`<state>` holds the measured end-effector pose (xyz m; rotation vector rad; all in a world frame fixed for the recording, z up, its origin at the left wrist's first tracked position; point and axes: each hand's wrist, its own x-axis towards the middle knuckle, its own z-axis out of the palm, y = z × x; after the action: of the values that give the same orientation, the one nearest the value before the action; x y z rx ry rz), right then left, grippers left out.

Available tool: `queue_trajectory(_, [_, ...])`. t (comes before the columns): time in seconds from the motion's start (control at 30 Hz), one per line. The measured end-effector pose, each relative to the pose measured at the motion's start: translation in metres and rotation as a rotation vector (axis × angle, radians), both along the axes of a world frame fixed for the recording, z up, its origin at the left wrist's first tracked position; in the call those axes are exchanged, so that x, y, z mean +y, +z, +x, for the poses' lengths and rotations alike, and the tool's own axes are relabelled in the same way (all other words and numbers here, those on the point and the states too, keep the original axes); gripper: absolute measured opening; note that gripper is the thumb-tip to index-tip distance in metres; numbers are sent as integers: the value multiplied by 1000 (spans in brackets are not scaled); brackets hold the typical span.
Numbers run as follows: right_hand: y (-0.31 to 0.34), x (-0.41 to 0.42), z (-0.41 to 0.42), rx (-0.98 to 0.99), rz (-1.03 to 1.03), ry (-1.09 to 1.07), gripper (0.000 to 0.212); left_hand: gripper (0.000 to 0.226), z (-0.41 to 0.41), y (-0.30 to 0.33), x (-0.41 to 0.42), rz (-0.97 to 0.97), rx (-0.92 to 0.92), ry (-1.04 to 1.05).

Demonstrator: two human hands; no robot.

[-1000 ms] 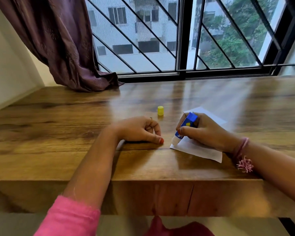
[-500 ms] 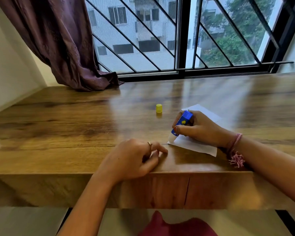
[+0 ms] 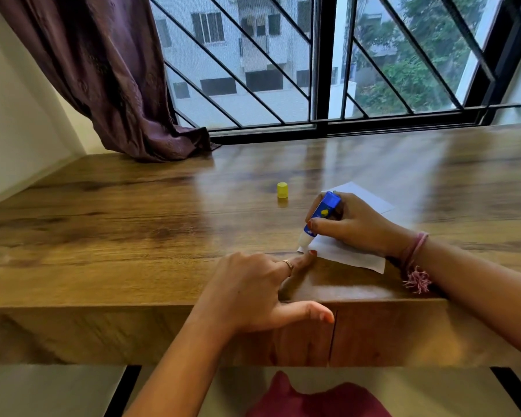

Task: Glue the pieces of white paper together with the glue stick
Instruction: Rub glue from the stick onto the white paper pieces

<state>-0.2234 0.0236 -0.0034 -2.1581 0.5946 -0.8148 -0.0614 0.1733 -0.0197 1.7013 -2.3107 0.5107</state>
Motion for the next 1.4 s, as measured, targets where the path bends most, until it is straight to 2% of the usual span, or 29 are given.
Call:
queue_trajectory(0.13, [-1,1,0,29,-14,11,11,92,-2,2,2,-2,10,21])
queue_trajectory(0.27, [-1,-2,1,-14,-46,-78,18,89,-9,6,2,-27,17,1])
queue_trajectory(0.43, [-1,2,0,24,-81,-50,23,89,-14,4,1,-42,64,15])
queue_trajectory(0.57, [-1,-3,1,-16,-82,-137,33,89,-14,3,1,-57,110,32])
queue_trajectory(0.7, [-1,0,1,21,-102,-95,28,88,-15,5,1,-39,121,41])
queue_trajectory(0.93, [-1,-4,1,-3,-92,-174,30,90,-14,7,2,9,144,74])
queue_trajectory(1.1, [-1,-6,0,-19,-76,-198,26,91,-14,7,1,20,148,89])
queue_trajectory(1.27, [-3,-8,0,0,-67,-187,12,93,-15,7,1,52,163,118])
queue_trajectory(1.4, [-3,-10,1,-20,-65,-260,15,93,-15,7,1,65,157,138])
